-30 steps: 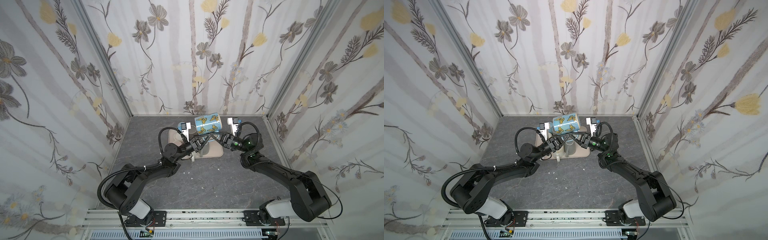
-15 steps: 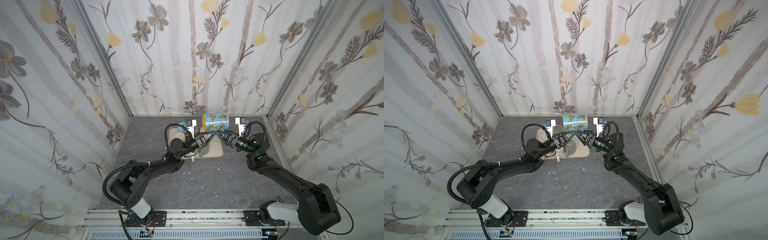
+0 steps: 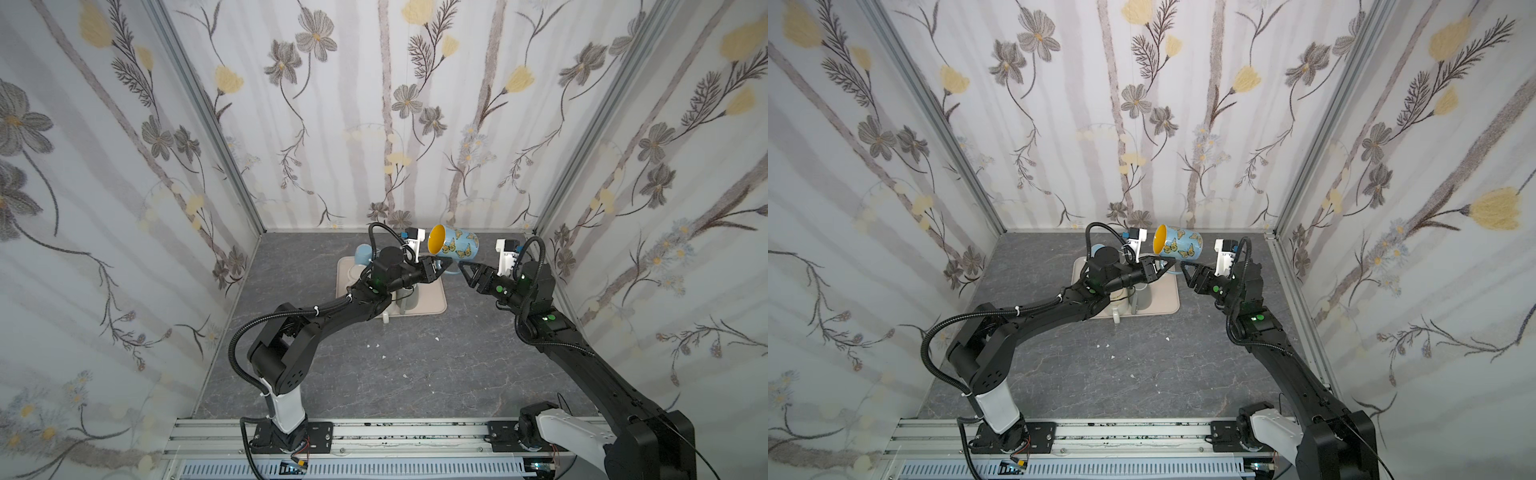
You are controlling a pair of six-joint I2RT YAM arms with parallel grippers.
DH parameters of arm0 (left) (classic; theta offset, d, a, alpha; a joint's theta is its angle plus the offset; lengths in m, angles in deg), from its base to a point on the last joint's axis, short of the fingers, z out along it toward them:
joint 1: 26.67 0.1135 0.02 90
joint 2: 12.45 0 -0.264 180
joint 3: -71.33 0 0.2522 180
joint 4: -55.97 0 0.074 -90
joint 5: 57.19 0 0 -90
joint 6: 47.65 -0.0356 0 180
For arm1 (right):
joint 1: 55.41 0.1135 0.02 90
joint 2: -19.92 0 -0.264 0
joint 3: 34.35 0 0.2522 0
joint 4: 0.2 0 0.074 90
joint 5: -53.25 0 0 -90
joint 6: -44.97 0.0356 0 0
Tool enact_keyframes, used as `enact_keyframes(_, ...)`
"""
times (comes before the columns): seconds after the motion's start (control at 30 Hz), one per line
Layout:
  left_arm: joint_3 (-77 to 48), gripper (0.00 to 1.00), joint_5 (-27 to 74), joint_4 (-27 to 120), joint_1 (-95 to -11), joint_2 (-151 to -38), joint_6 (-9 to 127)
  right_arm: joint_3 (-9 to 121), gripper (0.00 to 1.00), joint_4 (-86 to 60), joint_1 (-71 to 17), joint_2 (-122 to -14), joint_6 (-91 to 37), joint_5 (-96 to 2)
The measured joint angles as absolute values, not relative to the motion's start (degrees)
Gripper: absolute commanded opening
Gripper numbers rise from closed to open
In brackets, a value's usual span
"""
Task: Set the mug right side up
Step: 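Grasp the mug rim with the left gripper while the right gripper holds it, then rotate the mug upright with the left gripper while the right gripper withdraws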
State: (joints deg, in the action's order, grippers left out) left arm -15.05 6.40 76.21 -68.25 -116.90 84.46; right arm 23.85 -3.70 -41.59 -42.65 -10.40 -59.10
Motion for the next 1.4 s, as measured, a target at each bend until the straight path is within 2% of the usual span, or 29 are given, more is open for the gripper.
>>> enact_keyframes(0.23,-34.4,0.00,7.7,57.2,-69.5,-127.6,73.1,23.3,0.64,-12.1,-45.3,-41.5,-12.9,-55.8)
enact_keyframes(0.67,-82.6,0.00,16.1,19.0,-71.6,-155.1,49.2,15.7,0.64,-21.0,-53.0,-41.7,-13.5,-51.2)
enact_keyframes(1.4,-84.7,0.00,30.2,13.0,-73.5,-162.1,31.7,12.7,0.63,-19.9,-54.4,-48.1,-12.1,-51.9)
